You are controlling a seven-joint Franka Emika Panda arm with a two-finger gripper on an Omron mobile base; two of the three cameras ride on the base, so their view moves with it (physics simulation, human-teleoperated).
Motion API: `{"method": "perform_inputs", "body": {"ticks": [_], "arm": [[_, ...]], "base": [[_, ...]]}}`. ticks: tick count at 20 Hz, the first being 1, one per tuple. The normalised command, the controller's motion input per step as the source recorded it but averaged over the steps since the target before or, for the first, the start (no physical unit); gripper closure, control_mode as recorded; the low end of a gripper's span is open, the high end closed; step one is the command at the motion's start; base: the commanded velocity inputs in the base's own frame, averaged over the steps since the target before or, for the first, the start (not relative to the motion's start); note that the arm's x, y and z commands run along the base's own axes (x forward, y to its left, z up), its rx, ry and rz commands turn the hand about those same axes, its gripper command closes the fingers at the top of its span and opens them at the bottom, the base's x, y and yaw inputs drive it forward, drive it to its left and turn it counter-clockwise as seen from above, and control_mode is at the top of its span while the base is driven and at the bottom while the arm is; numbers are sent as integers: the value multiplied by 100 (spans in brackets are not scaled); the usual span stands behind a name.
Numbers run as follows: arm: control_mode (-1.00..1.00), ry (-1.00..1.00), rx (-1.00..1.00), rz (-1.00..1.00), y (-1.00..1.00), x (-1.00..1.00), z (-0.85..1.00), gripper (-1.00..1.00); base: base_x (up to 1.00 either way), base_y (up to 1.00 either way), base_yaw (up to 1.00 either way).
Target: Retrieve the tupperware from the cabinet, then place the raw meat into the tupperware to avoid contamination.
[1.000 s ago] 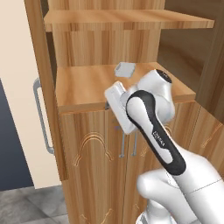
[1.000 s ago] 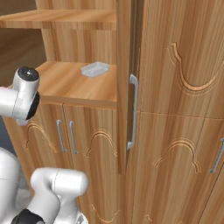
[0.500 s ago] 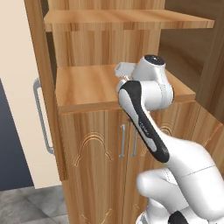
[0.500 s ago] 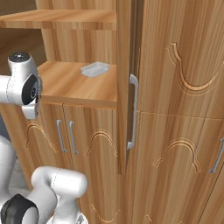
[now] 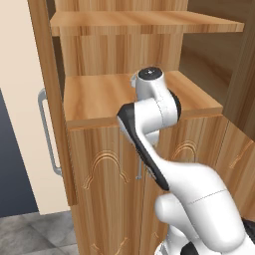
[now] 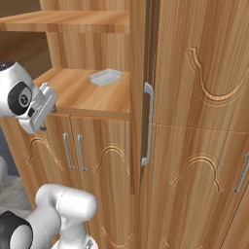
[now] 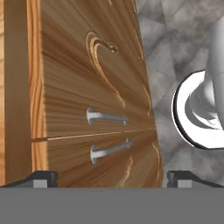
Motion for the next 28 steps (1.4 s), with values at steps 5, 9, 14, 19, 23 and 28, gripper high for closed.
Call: {"method": "perform_inputs", "body": {"ticks": [5,9,14,19,23,28], "arm": [[-100,0,-15,-36,-16,18,28,-100],[-100,-12,-5,-11,-8,49,-3,-100],[-100,-7,0,0,-31,79,-2,-100],[-100,2,-4,-4,-32,71,24,-100],[-100,2,-6,-9,-10,73,28,-100],[-100,5,-6,-1,2,71,13,-100]], "base": [[0,0,0],[0,0,0],[0,0,0],[0,0,0],[0,0,0],[0,0,0]]}}
